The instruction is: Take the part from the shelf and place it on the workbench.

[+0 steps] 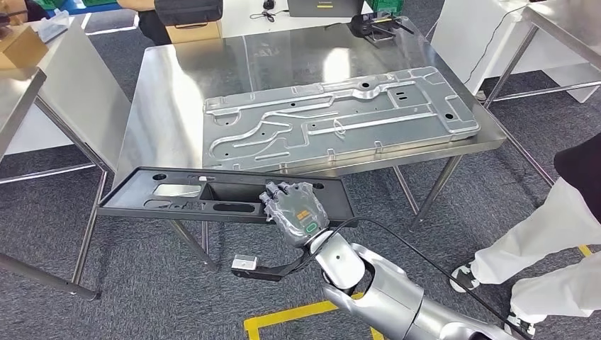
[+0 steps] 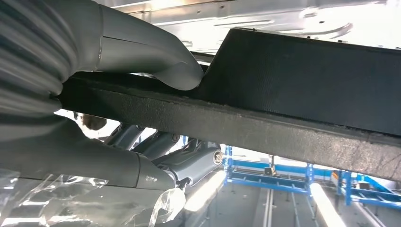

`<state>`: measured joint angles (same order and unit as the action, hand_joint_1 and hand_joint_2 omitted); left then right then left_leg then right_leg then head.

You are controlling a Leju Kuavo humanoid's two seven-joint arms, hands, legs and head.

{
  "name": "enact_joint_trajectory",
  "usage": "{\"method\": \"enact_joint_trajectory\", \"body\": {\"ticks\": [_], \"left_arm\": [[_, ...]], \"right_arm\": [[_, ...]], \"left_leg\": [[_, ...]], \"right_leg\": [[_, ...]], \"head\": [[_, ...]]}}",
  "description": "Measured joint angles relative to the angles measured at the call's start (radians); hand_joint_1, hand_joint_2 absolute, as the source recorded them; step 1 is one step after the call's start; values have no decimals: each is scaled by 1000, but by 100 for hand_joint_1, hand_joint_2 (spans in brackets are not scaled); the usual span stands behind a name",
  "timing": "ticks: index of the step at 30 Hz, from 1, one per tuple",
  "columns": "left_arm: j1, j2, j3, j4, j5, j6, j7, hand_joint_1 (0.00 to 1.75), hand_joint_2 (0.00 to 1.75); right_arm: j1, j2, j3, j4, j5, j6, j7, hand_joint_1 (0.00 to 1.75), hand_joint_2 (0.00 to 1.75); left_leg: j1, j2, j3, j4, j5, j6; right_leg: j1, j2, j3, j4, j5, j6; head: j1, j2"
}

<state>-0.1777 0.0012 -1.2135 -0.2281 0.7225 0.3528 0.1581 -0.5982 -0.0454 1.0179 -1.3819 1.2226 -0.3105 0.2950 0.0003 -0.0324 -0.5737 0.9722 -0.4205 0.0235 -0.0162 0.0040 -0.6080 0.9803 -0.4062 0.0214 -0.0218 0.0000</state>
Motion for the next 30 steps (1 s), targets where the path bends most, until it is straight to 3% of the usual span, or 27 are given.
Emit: {"method": "enact_joint_trajectory", "body": {"ticks": [2, 4, 5, 6, 7, 9, 11, 13, 16, 19, 20, 21, 22, 23, 25, 26, 27, 30], "left_arm": [[0, -1, 0, 0, 0, 1, 1, 0, 175], [1, -3, 1, 0, 0, 1, 3, 0, 175], [3, -3, 2, 0, 0, 1, 4, 0, 175], [6, -3, 3, 0, -1, 1, 7, 0, 175], [8, -4, 4, 0, -2, 1, 8, 0, 175], [9, -4, 6, 0, -4, 1, 10, 0, 175], [8, -4, 9, 0, -5, 2, 10, 0, 175], [8, -4, 12, 0, -5, 2, 10, 0, 175], [8, -5, 16, 0, -7, 2, 8, 0, 175], [5, -5, 17, 0, -8, 2, 4, 0, 175], [5, -5, 17, 0, -8, 2, 3, 0, 175], [6, -5, 18, 0, -9, 2, 1, 0, 175], [7, -6, 18, 0, -10, 2, 0, 0, 175], [7, -6, 18, 0, -10, 2, -1, 0, 175], [6, -6, 18, 0, -11, 3, -2, 0, 175], [6, -6, 18, 0, -11, 3, -2, 0, 175], [6, -6, 18, 0, -12, 4, -2, 0, 175], [8, -5, 18, 0, -12, 4, -2, 0, 175]], "right_arm": [[-3, 0, 0, 0, 2, 3, 1, 175, 175], [-4, 0, 0, 0, 3, 7, 2, 175, 175], [-4, 0, 0, 0, 3, 11, 2, 175, 175], [-3, -1, 0, 0, 5, 14, 3, 175, 175], [-4, -1, 0, 0, 6, 17, 4, 175, 175], [-5, -1, 0, 0, 8, 23, 6, 175, 175], [-8, -1, 0, 0, 8, 29, 6, 175, 175], [-11, -1, 0, 0, 8, 34, 7, 175, 175], [-16, -1, 0, 0, 8, 39, 7, 175, 175], [-21, -3, 0, 0, 6, 41, 8, 175, 175], [-20, -3, 0, 0, 5, 42, 8, 175, 175], [-20, -4, 0, 0, 3, 43, 8, 175, 175], [-20, -5, 0, 0, 3, 44, 8, 175, 175], [-20, -6, 0, 0, 3, 45, 8, 175, 175], [-22, -7, 0, 0, 3, 46, 8, 175, 175], [-23, -8, 0, 0, 3, 46, 9, 175, 175], [-24, -8, 0, 0, 3, 46, 9, 175, 175], [-26, -9, 0, 0, 3, 48, 12, 175, 175]], "left_leg": [[5, 11, -39, 83, -44, -12], [9, 16, -112, 227, -102, -22], [11, 16, -143, 282, -116, -24], [12, 16, -157, 299, -111, -25], [12, 17, -150, 275, -88, -23], [9, 22, -86, 129, -13, -12], [1, 29, -34, 13, 27, 0], [-7, 30, -26, -5, 24, 9], [-2, 26, -12, -14, 27, 27], [-1, 26, -1, -17, 25, 42], [-3, 25, 1, -17, 23, 44], [-3, 23, 3, -17, 20, 45], [-4, 21, 7, -17, 17, 45], [-4, 19, 12, -17, 14, 43], [-6, 15, 21, -13, 3, 35], [-8, 14, 23, -12, -1, 31], [-10, 13, 23, -11, -5, 27], [-8, 14, 21, -6, -14, 14]], "right_leg": [[-3, -1, 4, -2, -2, -9], [-3, -2, 5, -1, -5, -14], [-2, -3, 6, -1, -6, -14], [-2, -3, 7, -1, -8, -13], [-1, -3, 10, -1, -10, -12], [-1, -4, 19, -2, -15, -7], [2, -5, 24, -2, -20, 0], [4, -7, 26, -4, -24, 10], [2, -8, 19, 24, -46, 24], [2, -5, -70, 209, -133, 29], [2, -5, -104, 268, -152, 30], [2, -5, -124, 297, -152, 31], [2, -5, -124, 284, -131, 30], [2, -5, -103, 232, -94, 28], [3, -4, -36, 83, -19, 23], [4, -4, -12, 32, -1, 20], [5, -4, 0, 4, 4, 17], [7, -4, 4, -4, -1, 4]], "head": [[-2, 0], [-4, 0], [-4, 0], [-4, 0], [-4, 0], [-4, 0], [-4, 0], [-4, 0], [-3, 0], [-1, 0], [-1, 0], [-1, 0], [0, 0], [0, 0], [0, 0], [0, 0], [0, 0], [0, 0]]}}
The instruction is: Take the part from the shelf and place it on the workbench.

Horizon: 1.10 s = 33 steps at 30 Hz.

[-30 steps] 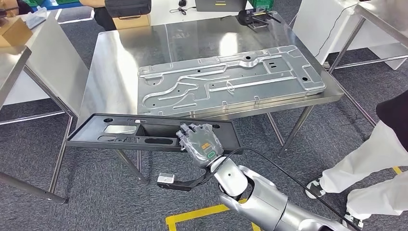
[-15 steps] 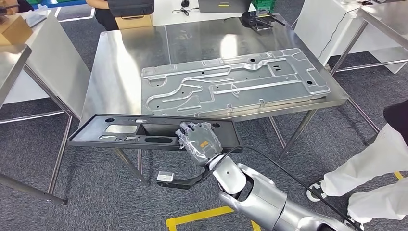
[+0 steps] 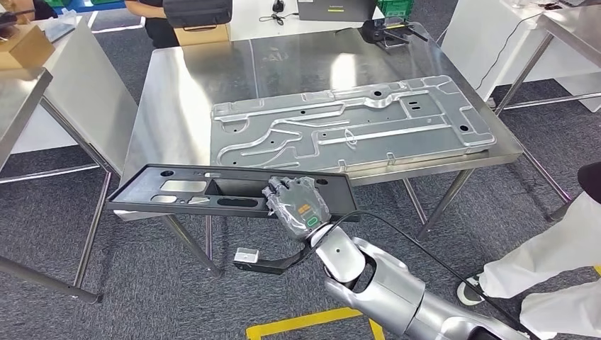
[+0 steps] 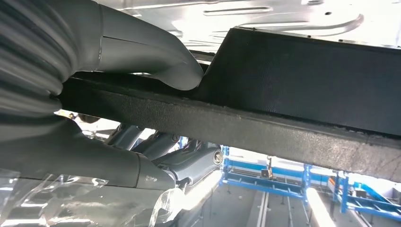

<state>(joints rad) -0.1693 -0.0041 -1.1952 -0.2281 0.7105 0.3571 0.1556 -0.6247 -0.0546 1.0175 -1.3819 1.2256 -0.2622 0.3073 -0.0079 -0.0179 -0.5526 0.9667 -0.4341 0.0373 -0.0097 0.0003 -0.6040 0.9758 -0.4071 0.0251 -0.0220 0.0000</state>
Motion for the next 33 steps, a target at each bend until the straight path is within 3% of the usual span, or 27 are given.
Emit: {"method": "enact_joint_trajectory", "body": {"ticks": [2, 4, 6, 7, 8, 10, 11, 12, 16, 18, 20, 21, 22, 23, 25, 26, 28, 31, 33], "left_arm": [[0, 0, 0, 0, -1, 1, 0, 0, 175], [0, 0, 0, 0, -1, 1, 0, 0, 175], [2, 0, 0, 0, -1, 1, 0, 0, 175], [3, 0, 0, 0, -1, 1, 0, 0, 175], [3, 0, 0, 0, -1, 1, 0, 0, 175], [2, 0, 1, 0, -1, 1, 0, 0, 175], [1, 0, 1, 0, 0, 1, 0, 0, 175], [1, 0, 2, 0, 0, 1, 0, 0, 175], [3, 0, 3, 0, 1, 2, -2, 0, 175], [2, 1, 4, 0, 0, 4, -2, 0, 175], [2, 2, 4, 0, 0, 5, -2, 0, 175], [3, 2, 4, 0, 0, 5, -2, 0, 175], [4, 2, 4, 0, 0, 5, -2, 0, 175], [5, 2, 4, 0, 0, 5, -2, 0, 175], [6, 2, 4, 0, 0, 5, -2, 0, 175], [6, 2, 4, 0, 0, 5, -2, 0, 175], [5, 3, 5, 0, -1, 4, -2, 0, 175], [7, 3, 5, 0, -2, 4, -3, 0, 175], [6, 3, 5, 0, -3, 3, -3, 0, 175]], "right_arm": [[-2, 0, 0, 0, 0, 0, 1, 175, 175], [-3, 0, 0, 0, 1, 1, 1, 175, 175], [-2, 0, 0, 0, 1, 1, 1, 175, 175], [-1, -1, 0, 0, 2, 1, 1, 175, 175], [-2, -1, 0, 0, 2, 1, 1, 175, 175], [-3, 0, 0, 0, 2, 1, 2, 175, 175], [-3, 0, 0, 0, 2, 1, 2, 175, 175], [-4, 0, 0, 0, 1, 1, 2, 175, 175], [-7, 0, 0, 0, 0, 1, 2, 175, 175], [-8, 0, 0, -1, -1, 0, 4, 175, 175], [-8, -2, 0, -1, -2, 1, 5, 175, 175], [-6, -4, 0, -1, -2, 1, 6, 175, 175], [-5, -5, 0, -1, -2, 1, 6, 175, 175], [-4, -6, 0, -1, -2, 1, 6, 175, 175], [-5, -7, 0, -1, -3, 1, 6, 175, 175], [-6, -7, 0, -1, -3, 1, 6, 175, 175], [-6, -8, 0, -1, -3, 1, 6, 175, 175], [-7, -8, 0, -2, -4, 1, 7, 175, 175], [-9, -8, 0, -4, -4, 1, 7, 175, 175]], "left_leg": [[5, 3, -25, 56, -32, -13], [12, 6, -94, 190, -89, -26], [17, 7, -159, 299, -116, -34], [19, 7, -166, 298, -101, -35], [20, 8, -152, 255, -68, -35], [19, 11, -87, 106, 7, -29], [16, 12, -60, 47, 29, -24], [12, 13, -43, 12, 38, -19], [10, 10, -30, -6, 36, 3], [13, 10, -20, -13, 37, 16], [10, 10, -16, -14, 33, 24], [9, 9, -14, -13, 31, 26], [8, 8, -12, -13, 29, 26], [8, 7, -8, -13, 26, 25], [7, 4, 1, -11, 18, 19], [4, 3, 3, -9, 13, 14], [0, 2, 2, -7, 8, 6], [4, 4, -5, 3, -4, -5], [9, 6, -42, 79, -43, -18]], "right_leg": [[-5, -1, 3, -2, -1, -10], [-6, -1, 5, -2, -4, -15], [-6, -1, 7, -2, -8, -16], [-6, 0, 9, -2, -10, -16], [-6, 0, 13, -2, -12, -14], [-5, 0, 23, -2, -19, -8], [-3, 0, 27, -2, -22, -4], [-2, 0, 28, -2, -24, 0], [-5, -1, 29, 8, -38, 21], [-6, 0, -7, 90, -82, 25], [-5, 0, -79, 231, -141, 27], [-5, 0, -109, 282, -153, 28], [-5, 0, -122, 295, -145, 28], [-6, 0, -113, 266, -117, 28], [-6, 0, -50, 126, -40, 25], [-6, 0, -20, 61, -15, 22], [-4, 1, 5, 4, -4, 15], [-3, 1, 6, -1, -7, 0], [-7, 0, 9, -3, -8, -9]], "head": [[-2, 0], [-4, 0], [-4, 0], [-4, 0], [-4, 0], [-4, 0], [-4, 0], [-4, 0], [-3, 0], [-1, 0], [0, 0], [0, 0], [0, 0], [0, 0], [0, 0], [0, 0], [0, 0], [0, 0], [-2, 0]]}}
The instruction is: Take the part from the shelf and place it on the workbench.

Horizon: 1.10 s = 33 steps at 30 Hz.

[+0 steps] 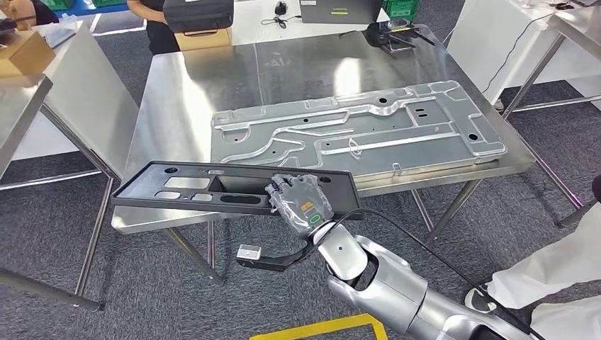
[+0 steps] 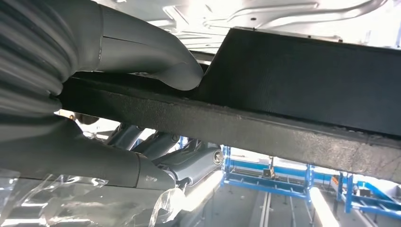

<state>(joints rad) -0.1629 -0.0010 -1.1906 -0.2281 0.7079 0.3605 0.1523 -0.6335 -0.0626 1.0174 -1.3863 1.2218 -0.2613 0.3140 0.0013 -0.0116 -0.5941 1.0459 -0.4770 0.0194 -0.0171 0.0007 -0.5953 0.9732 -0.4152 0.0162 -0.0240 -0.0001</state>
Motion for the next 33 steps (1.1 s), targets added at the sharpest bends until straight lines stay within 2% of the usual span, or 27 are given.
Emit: {"method": "enact_joint_trajectory", "body": {"ticks": [2, 3, 4, 5, 7, 8, 9, 11, 14, 15, 17, 18, 19, 20, 21, 22, 23, 24, 25, 26, 29, 30, 31, 33], "left_arm": [[0, 0, 0, 0, 0, 0, -1, 0, 175], [2, 0, 0, 0, 0, -1, -2, 0, 175], [4, 0, 0, 0, 0, -1, -2, 0, 175], [6, 0, 0, 0, 0, -1, -3, 0, 175], [7, 0, 0, 0, -1, -2, -3, 0, 175], [6, 1, 0, 0, -2, -2, -3, 0, 175], [6, 1, 0, 0, -2, -2, -3, 0, 175], [6, 1, 0, 0, -3, -2, -3, 0, 175], [7, 2, 0, 0, -3, -2, -3, 0, 175], [7, 2, 0, 0, -4, -2, -3, 0, 175], [6, 4, 0, 0, -4, -2, -3, 0, 175], [7, 4, 0, 0, -4, -2, -3, 0, 175], [8, 4, 0, 0, -5, -2, -3, 0, 175], [9, 4, 0, 0, -5, -2, -3, 0, 175], [10, 4, 0, 0, -6, -2, -3, 0, 175], [10, 4, 0, 0, -6, -2, -3, 0, 175], [9, 4, 0, 0, -6, -2, -3, 0, 175], [9, 4, 0, 0, -6, -2, -3, 0, 175], [8, 4, 0, 0, -7, -2, -3, 0, 175], [8, 4, 0, 0, -7, -1, -3, 0, 175], [9, 5, 0, 0, -7, -1, -3, 0, 175], [8, 5, 0, 0, -7, -1, -4, 0, 175], [7, 5, 0, 0, -8, -1, -4, 0, 175], [8, 5, 0, 0, -8, -1, -5, 0, 175]], "right_arm": [[0, 0, 0, -2, 0, 0, 0, 175, 175], [1, 0, 0, -2, 0, 0, 0, 175, 175], [2, 0, 0, -2, 0, 0, 0, 175, 175], [3, 0, 0, -2, 0, 0, 0, 175, 175], [2, 0, 0, -2, 0, 0, 0, 175, 175], [1, 0, 0, -3, 0, 0, 0, 175, 175], [0, 0, 0, -3, 0, 0, 0, 175, 175], [-1, 0, 0, -4, -1, 0, 0, 175, 175], [-2, 0, 0, -5, -1, 0, 0, 175, 175], [-3, 0, 0, -6, -1, 0, 0, 175, 175], [-3, -1, 0, -6, -1, 0, 0, 175, 175], [-1, -2, 0, -6, -1, 1, 0, 175, 175], [0, -4, 0, -6, -1, 2, 1, 175, 175], [2, -5, 0, -6, -1, 3, 1, 175, 175], [2, -6, 0, -6, -1, 3, 1, 175, 175], [2, -7, 0, -6, -1, 3, 1, 175, 175], [1, -7, 0, -6, -1, 4, 2, 175, 175], [0, -8, 0, -6, -1, 4, 2, 175, 175], [0, -8, 0, -6, -1, 5, 3, 175, 175], [0, -9, 0, -6, -1, 6, 3, 175, 175], [-1, -11, 0, -8, -1, 6, 4, 175, 175], [-1, -11, 0, -9, -1, 6, 4, 175, 175], [-2, -11, 0, -10, -1, 6, 4, 175, 175], [-1, -11, 0, -10, -1, 7, 3, 175, 175]], "left_leg": [[5, 2, -74, 143, -55, -11], [7, 2, -109, 201, -69, -14], [8, 2, -128, 225, -65, -15], [9, 2, -126, 205, -40, -15], [8, 4, -72, 67, 42, -8], [6, 5, -40, -5, 72, -3], [3, 6, -19, -53, 87, 2], [-4, 6, -6, -80, 85, 9], [0, 4, 5, -89, 84, 24], [3, 4, 11, -92, 84, 30], [2, 4, 19, -93, 78, 40], [1, 4, 22, -93, 75, 43], [1, 3, 26, -93, 72, 44], [1, 2, 31, -93, 68, 44], [1, 0, 38, -92, 64, 42], [1, -2, 45, -92, 58, 39], [-1, -3, 50, -90, 51, 34], [-4, -4, 53, -89, 45, 29], [-6, -4, 53, -88, 41, 25], [-8, -4, 53, -88, 38, 21], [-3, -2, 45, -68, 22, 7], [0, 0, 26, -29, 2, 0], [2, 1, -5, 33, -25, -6], [6, 2, -87, 179, -76, -15]], "right_leg": [[0, 0, 2, 0, -4, -5], [0, 0, 3, 0, -6, -6], [0, 0, 6, 0, -8, -6], [0, 1, 10, 0, -11, -5], [0, 2, 23, 0, -19, -1], [2, 2, 28, 0, -23, 3], [3, 2, 30, -1, -26, 7], [5, 2, 30, -2, -29, 17], [3, 1, 25, 19, -46, 32], [3, 1, 7, 61, -68, 36], [2, 1, -65, 200, -126, 41], [2, 1, -103, 266, -147, 42], [2, 1, -128, 301, -148, 44], [2, 1, -133, 295, -128, 44], [1, 1, -118, 249, -91, 43], [1, 1, -87, 175, -46, 42], [1, 1, -53, 100, -14, 40], [0, 1, -28, 43, 7, 37], [1, 2, -14, 11, 13, 33], [3, 2, -11, 3, 8, 28], [2, 3, -9, 1, 4, 10], [0, 3, -6, 0, 3, 4], [-1, 3, -4, 0, 0, 0], [-1, 3, 1, 0, -6, -4]], "head": [[-1, 0], [-1, 0], [-1, 0], [-1, 0], [-1, 0], [-1, 0], [-1, 0], [-1, 0], [0, 0], [0, 0], [1, 0], [1, 0], [1, 0], [2, 0], [2, 0], [2, 0], [3, 0], [2, 0], [2, 0], [2, 0], [2, 0], [1, 0], [0, 0], [0, 0]]}}
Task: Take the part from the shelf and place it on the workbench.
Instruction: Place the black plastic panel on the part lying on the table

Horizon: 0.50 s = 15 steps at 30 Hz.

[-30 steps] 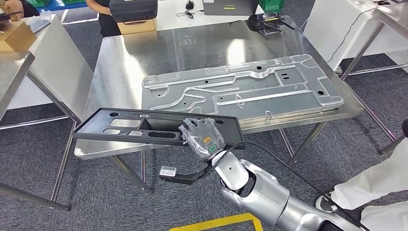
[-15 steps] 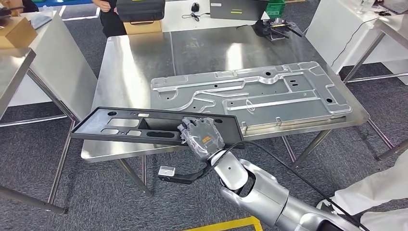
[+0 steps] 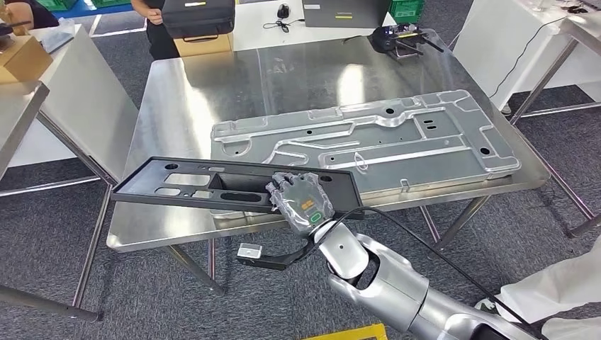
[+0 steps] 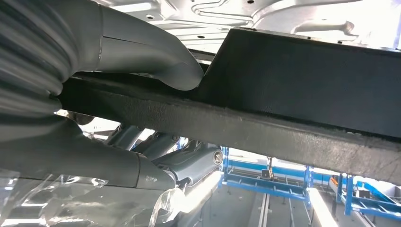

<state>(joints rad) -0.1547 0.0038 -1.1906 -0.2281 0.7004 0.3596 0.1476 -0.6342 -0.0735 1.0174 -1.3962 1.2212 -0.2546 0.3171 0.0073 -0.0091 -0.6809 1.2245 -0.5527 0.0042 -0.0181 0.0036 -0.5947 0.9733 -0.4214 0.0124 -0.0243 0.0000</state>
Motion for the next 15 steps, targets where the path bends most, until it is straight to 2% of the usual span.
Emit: {"method": "enact_joint_trajectory", "body": {"ticks": [1, 2, 3, 5, 6, 7, 9, 11, 12, 13, 15], "left_arm": [[1, 0, 0, 0, 0, 0, 0, 0, 175], [2, 0, 0, 0, 0, 0, 0, 0, 175], [3, 0, 0, 0, 0, 0, 0, 0, 175], [2, 1, 0, 0, 0, -1, 0, 0, 175], [2, 1, 0, 0, 0, -1, 0, 0, 175], [1, 1, 0, 0, 0, -1, 0, 0, 175], [1, 1, 0, 0, -1, -1, 0, 0, 175], [1, 1, 0, 0, -1, -1, 0, 0, 175], [1, 1, 0, 0, -2, -1, 0, 0, 175], [0, 1, 0, 0, -1, -1, 0, 0, 175], [-1, 2, 0, 0, -1, 0, 0, 0, 175]], "right_arm": [[1, 0, 0, 0, 0, 0, 0, 175, 175], [2, 0, 0, 0, 0, 1, 0, 175, 175], [2, 0, 0, 0, 0, 1, 0, 175, 175], [1, 0, 0, 0, 0, 3, 0, 175, 175], [0, 0, 0, 0, 1, 4, 0, 175, 175], [-1, 0, 0, 0, 1, 4, 0, 175, 175], [-2, 0, 0, 0, 0, 4, -1, 175, 175], [-3, 0, 0, -1, 0, 3, -2, 175, 175], [-3, -1, 0, -2, -1, 3, -2, 175, 175], [-3, -1, 0, -2, -2, 3, -2, 175, 175], [-1, -2, 0, -2, -5, 3, -2, 175, 175]], "left_leg": [[1, 0, -31, 45, -5, -2], [2, 0, -41, 47, 12, -2], [3, 0, -31, 6, 48, -1], [2, 2, 29, -143, 133, 6], [-1, 2, 57, -206, 156, 11], [-4, 2, 74, -241, 163, 16], [-9, 2, 82, -257, 155, 26], [-6, 1, 90, -263, 153, 37], [-3, 1, 97, -268, 152, 43], [-1, 1, 104, -271, 150, 50], [-3, 1, 115, -272, 141, 59]], "right_leg": [[0, 0, 4, 0, -4, 0], [0, 1, 9, 0, -8, 0], [0, 2, 17, 0, -14, 2], [1, 2, 36, -1, -26, 7], [2, 2, 42, -1, -31, 12], [4, 2, 45, -2, -35, 16], [5, 2, 47, -6, -40, 26], [4, 1, 46, 3, -50, 36], [4, 1, 35, 31, -64, 40], [3, 1, 10, 82, -86, 43], [4, 1, -70, 225, -138, 46]], "head": [[0, 0], [0, 0], [0, 0], [0, 0], [0, 0], [0, 0], [1, 0], [1, 0], [2, 0], [2, 0], [3, 0]]}}
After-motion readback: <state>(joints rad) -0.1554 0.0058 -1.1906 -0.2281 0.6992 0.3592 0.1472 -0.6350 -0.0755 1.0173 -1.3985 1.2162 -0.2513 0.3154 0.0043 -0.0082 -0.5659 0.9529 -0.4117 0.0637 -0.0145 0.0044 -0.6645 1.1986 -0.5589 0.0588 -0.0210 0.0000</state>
